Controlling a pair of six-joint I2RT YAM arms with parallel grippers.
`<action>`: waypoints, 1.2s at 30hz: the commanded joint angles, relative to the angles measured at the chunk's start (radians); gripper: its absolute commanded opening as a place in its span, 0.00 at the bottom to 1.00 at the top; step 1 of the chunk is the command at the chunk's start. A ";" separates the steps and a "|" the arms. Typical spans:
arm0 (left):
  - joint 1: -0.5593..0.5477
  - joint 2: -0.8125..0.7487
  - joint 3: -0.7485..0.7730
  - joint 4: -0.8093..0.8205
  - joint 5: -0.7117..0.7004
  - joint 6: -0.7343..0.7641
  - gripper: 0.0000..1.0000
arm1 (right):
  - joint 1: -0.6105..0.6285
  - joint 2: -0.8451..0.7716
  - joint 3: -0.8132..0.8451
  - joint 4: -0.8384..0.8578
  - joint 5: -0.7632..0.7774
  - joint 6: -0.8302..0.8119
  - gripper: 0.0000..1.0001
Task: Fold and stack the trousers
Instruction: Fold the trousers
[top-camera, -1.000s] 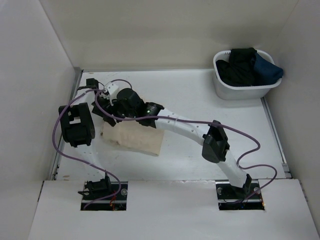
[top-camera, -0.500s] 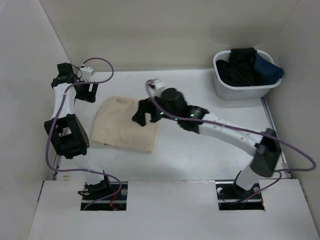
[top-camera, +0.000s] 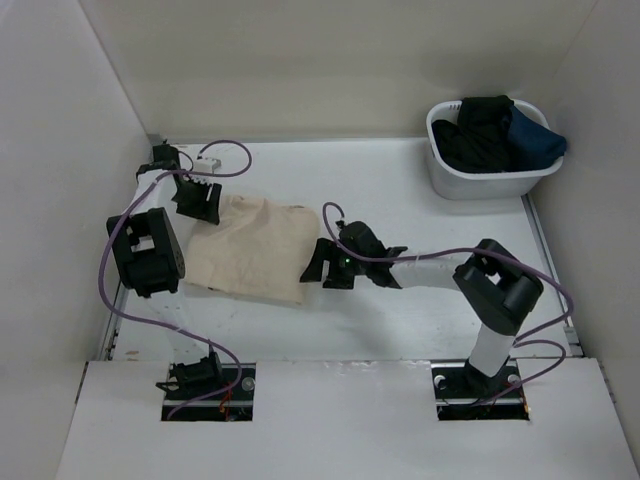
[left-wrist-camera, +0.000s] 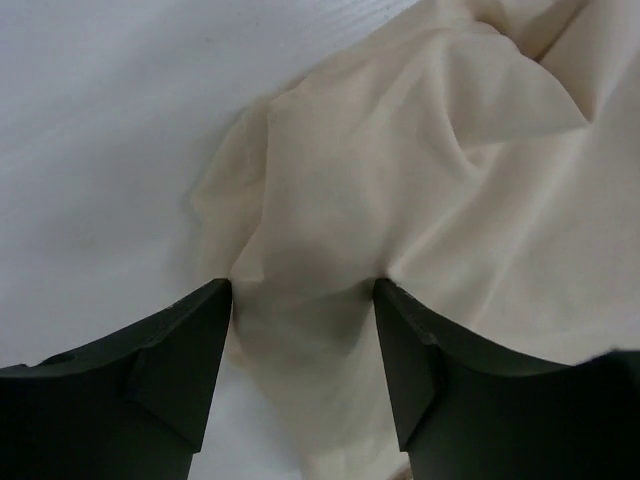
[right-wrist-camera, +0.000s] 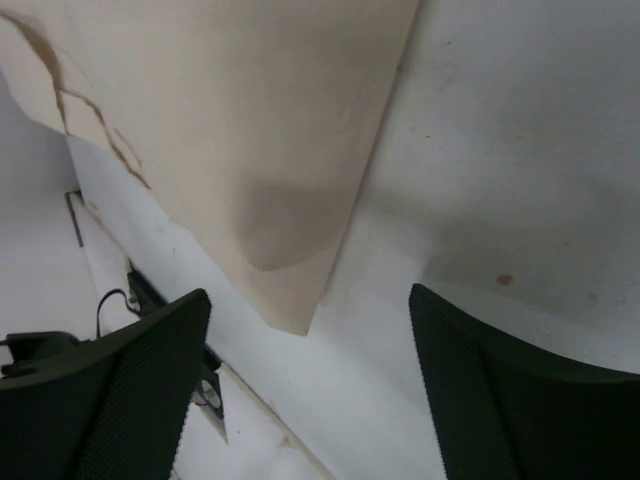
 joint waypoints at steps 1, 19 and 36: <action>-0.012 -0.007 -0.005 0.050 0.051 -0.045 0.49 | -0.005 0.008 0.007 0.090 -0.082 0.086 0.81; 0.043 -0.100 -0.109 0.159 0.181 -0.226 0.17 | -0.168 -0.055 -0.226 0.237 -0.234 0.175 0.00; -0.189 -0.349 -0.306 0.286 0.303 -0.356 0.45 | -0.646 -0.804 -0.375 -0.300 -0.149 -0.170 0.80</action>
